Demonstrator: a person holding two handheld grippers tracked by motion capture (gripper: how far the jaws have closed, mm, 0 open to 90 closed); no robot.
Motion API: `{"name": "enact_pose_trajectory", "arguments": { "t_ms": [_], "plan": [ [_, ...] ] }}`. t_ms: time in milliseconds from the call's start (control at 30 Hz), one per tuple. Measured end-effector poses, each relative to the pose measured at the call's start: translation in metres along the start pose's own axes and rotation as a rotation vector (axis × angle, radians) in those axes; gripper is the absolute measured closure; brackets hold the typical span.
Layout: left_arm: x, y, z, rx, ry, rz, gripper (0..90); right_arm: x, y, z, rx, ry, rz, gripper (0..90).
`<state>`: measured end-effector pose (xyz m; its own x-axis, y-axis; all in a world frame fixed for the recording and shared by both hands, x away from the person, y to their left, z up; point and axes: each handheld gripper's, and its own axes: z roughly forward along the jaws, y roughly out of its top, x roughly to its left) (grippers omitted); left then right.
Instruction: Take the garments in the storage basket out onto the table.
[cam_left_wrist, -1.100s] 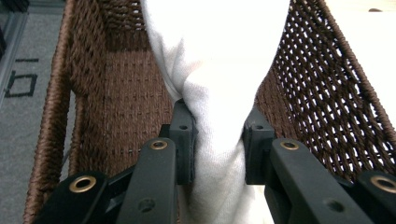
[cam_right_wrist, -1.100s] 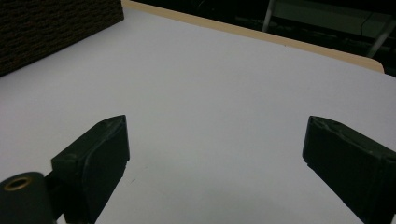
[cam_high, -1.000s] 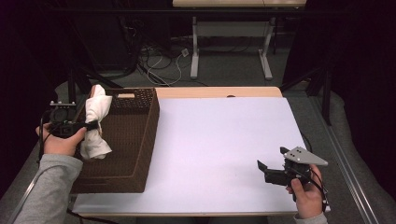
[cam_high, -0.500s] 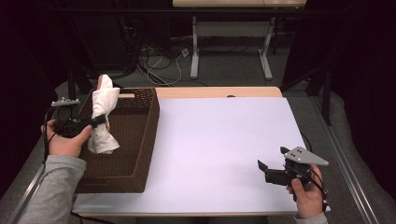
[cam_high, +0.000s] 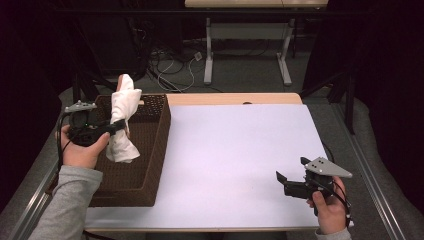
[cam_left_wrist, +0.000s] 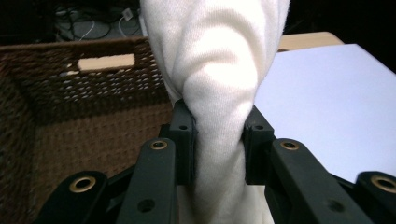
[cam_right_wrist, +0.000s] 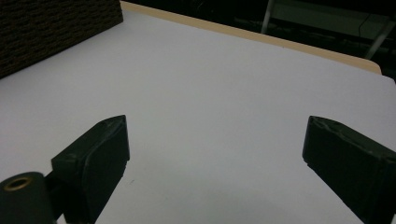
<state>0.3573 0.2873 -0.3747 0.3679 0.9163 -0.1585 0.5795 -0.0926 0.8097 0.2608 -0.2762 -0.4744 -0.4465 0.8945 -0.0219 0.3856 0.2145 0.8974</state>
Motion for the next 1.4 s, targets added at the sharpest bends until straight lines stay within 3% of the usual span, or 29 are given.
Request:
{"name": "enact_pose_trajectory", "arguments": {
  "t_ms": [133,167,200,533,700,933,1400],
  "plan": [
    [-0.015,0.004,0.003,-0.023,-0.038,0.002,71.6,0.000,0.000,-0.001,0.000,-0.003,-0.002,7.0],
    [-0.024,0.007,0.005,-0.027,-0.058,0.016,71.5,0.000,0.000,-0.001,-0.001,-0.003,-0.002,7.0],
    [-0.024,0.007,0.005,-0.027,-0.058,0.016,71.5,0.000,0.000,-0.001,-0.001,-0.001,-0.003,7.0],
    [-0.074,0.019,0.024,-0.012,-0.137,0.088,71.6,-0.001,0.000,-0.001,-0.006,0.001,-0.005,6.9],
    [-0.092,0.022,0.036,-0.017,-0.174,0.097,71.6,0.000,0.000,-0.001,-0.003,-0.001,-0.001,6.9],
    [-0.114,0.026,0.046,-0.016,-0.212,0.134,71.6,0.001,0.000,-0.001,-0.002,0.004,0.002,7.0],
    [-0.146,0.024,0.064,-0.015,-0.275,0.162,71.6,0.001,0.000,0.000,-0.004,0.011,-0.004,7.0]
  ]
}}
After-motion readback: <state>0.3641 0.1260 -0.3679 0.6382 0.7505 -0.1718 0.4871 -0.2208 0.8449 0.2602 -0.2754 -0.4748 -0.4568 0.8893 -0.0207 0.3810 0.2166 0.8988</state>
